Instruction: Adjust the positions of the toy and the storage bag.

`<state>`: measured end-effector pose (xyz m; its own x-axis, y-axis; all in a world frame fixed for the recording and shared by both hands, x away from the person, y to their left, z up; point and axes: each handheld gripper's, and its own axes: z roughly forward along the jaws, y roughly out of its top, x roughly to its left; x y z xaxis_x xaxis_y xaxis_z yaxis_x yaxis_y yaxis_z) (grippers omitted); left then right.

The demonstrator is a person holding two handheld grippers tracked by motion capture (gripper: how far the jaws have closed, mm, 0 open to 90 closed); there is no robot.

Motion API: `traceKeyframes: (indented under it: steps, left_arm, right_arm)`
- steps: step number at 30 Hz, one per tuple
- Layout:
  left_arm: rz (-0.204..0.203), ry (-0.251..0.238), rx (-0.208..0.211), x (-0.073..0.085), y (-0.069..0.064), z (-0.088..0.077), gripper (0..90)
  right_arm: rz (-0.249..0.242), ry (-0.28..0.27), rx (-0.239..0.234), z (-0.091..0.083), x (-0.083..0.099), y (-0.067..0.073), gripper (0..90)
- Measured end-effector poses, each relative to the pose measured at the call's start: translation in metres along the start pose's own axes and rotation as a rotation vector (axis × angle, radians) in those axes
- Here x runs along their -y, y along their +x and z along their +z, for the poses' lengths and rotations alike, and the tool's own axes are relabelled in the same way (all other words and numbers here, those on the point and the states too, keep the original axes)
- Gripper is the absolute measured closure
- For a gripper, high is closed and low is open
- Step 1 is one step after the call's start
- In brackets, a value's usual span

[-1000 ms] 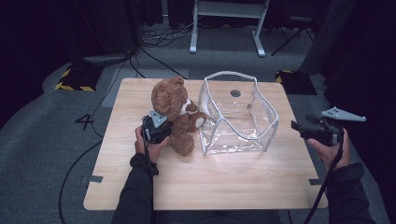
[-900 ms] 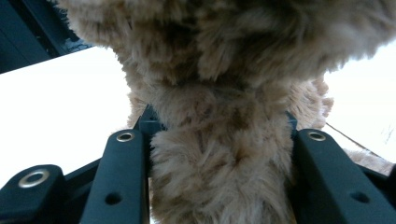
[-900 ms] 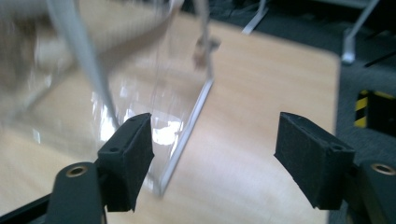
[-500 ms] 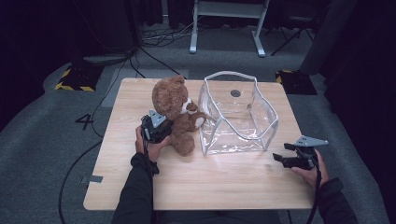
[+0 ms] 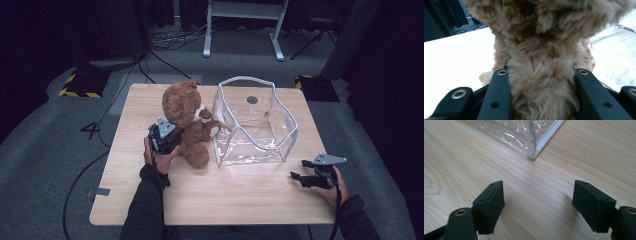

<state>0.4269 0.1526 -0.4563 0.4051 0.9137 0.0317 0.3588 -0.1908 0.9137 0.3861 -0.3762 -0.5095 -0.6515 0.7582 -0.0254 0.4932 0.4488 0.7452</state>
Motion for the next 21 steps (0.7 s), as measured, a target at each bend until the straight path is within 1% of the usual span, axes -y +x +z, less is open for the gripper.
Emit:
traceKeyframes:
  steps: [3,11,14,21]
  left_arm:
    - [-0.003,-0.014,0.001,-0.002,-0.001,-0.003,66.8]
    - [-0.018,-0.08,0.003,-0.015,-0.002,-0.012,67.4]
    - [-0.01,-0.087,0.007,-0.021,-0.003,-0.015,67.7]
    - [-0.016,-0.112,0.006,-0.036,-0.001,-0.021,67.9]
  right_arm:
    - [0.01,-0.003,-0.002,0.0,0.001,0.0,24.9]
    - [0.014,-0.005,-0.002,0.0,0.001,-0.001,24.7]
    - [0.014,-0.005,-0.002,0.0,0.001,0.0,24.6]
    - [0.016,-0.004,0.002,0.0,0.001,0.0,24.2]
